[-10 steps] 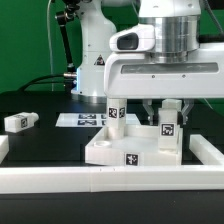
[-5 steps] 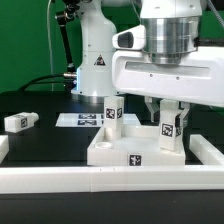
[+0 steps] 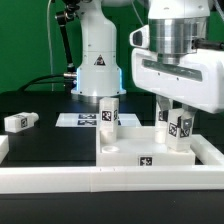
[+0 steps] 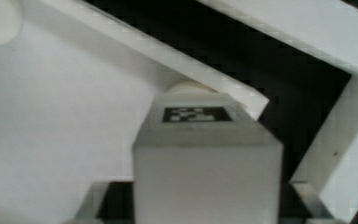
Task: Assemble square table
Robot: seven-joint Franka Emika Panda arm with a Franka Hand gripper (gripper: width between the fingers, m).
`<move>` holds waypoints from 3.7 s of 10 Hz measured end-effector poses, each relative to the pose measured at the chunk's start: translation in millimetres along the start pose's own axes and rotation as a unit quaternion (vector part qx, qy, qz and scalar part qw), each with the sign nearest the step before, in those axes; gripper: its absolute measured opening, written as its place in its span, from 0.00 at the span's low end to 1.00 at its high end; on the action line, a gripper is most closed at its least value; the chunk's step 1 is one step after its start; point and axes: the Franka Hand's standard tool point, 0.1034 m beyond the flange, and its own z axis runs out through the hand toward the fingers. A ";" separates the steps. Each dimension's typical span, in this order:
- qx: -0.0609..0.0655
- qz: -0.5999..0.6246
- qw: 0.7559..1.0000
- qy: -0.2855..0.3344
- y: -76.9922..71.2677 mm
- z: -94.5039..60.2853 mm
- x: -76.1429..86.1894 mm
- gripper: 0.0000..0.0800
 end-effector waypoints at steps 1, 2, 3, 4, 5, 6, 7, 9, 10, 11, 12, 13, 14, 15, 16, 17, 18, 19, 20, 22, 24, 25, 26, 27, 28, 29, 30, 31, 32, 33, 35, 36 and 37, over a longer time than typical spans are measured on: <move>0.000 0.030 1.000 0.000 0.0 0.0 -0.1 0.36; 0.001 0.077 0.997 0.000 -0.4 -0.1 -0.6 0.36; 0.001 0.113 0.994 -0.001 -0.6 -0.1 -1.1 0.36; 0.006 0.159 0.987 -0.002 -2.3 -0.1 -2.9 0.36; 0.009 0.183 0.983 -0.004 -3.7 -0.5 -3.2 0.36; 0.010 0.206 0.978 -0.004 -4.0 -0.7 -3.2 0.36; 0.010 0.228 0.974 -0.004 -4.3 -0.6 -3.8 0.36; 0.010 0.212 0.977 -0.004 -4.2 -0.1 -4.1 0.59; 0.009 0.195 0.981 -0.003 -4.0 0.0 -4.2 0.74; 0.005 0.170 0.985 -0.004 -3.4 0.0 -5.9 0.79; 0.008 0.135 0.991 -0.002 -5.1 -0.3 -7.2 0.79; 0.013 0.088 0.996 0.000 -6.9 -0.3 -9.4 0.81; 0.013 0.055 0.998 0.001 -6.7 -0.2 -8.6 0.81; 0.013 0.030 0.999 0.001 -6.6 -0.2 -8.3 0.81; 0.013 -0.007 1.000 0.001 -6.6 -0.2 -8.1 0.81; 0.012 -0.033 0.999 0.002 -6.5 -0.2 -7.9 0.81; 0.012 -0.088 0.996 0.003 -6.5 -0.2 -7.9 0.81; 0.009 -0.134 0.991 0.008 -6.9 -0.2 -9.9 0.81; 0.005 -0.194 0.981 0.015 -7.5 -0.2 -12.1 0.81; 0.005 -0.289 0.957 0.021 -9.5 -1.1 -12.7 0.81; 0.002 -0.350 0.937 0.022 -9.5 -0.9 -13.5 0.81; 0.002 -0.361 0.932 0.022 -9.5 -0.9 -13.6 0.81; -0.003 -0.416 0.909 0.026 -9.1 -0.9 -12.7 0.81; -0.004 -0.437 0.899 0.026 -9.1 -1.0 -12.2 0.81; -0.006 -0.462 0.887 0.027 -8.8 -1.0 -11.0 0.76; -0.008 -0.477 0.878 0.028 -8.3 -0.9 -9.7 0.76; -0.008 -0.472 0.881 0.028 -8.3 -0.8 -9.6 0.58; -0.008 -0.472 0.881 0.028 -8.2 -0.8 -9.4 0.41; -0.008 -0.472 0.881 0.028 -8.2 -0.8 -9.2 0.36; -0.008 -0.463 0.886 0.028 -8.2 -0.8 -9.1 0.36; -0.007 -0.441 0.897 0.028 -8.1 -0.7 -9.0 0.36; -0.006 -0.407 0.913 0.028 -8.2 -0.6 -9.2 0.36; -0.004 -0.365 0.931 0.028 -8.2 -0.5 -9.5 0.36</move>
Offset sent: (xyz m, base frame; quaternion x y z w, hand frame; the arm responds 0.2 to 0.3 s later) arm -0.0065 0.0031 0.0003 0.0049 -0.0082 0.2514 0.9678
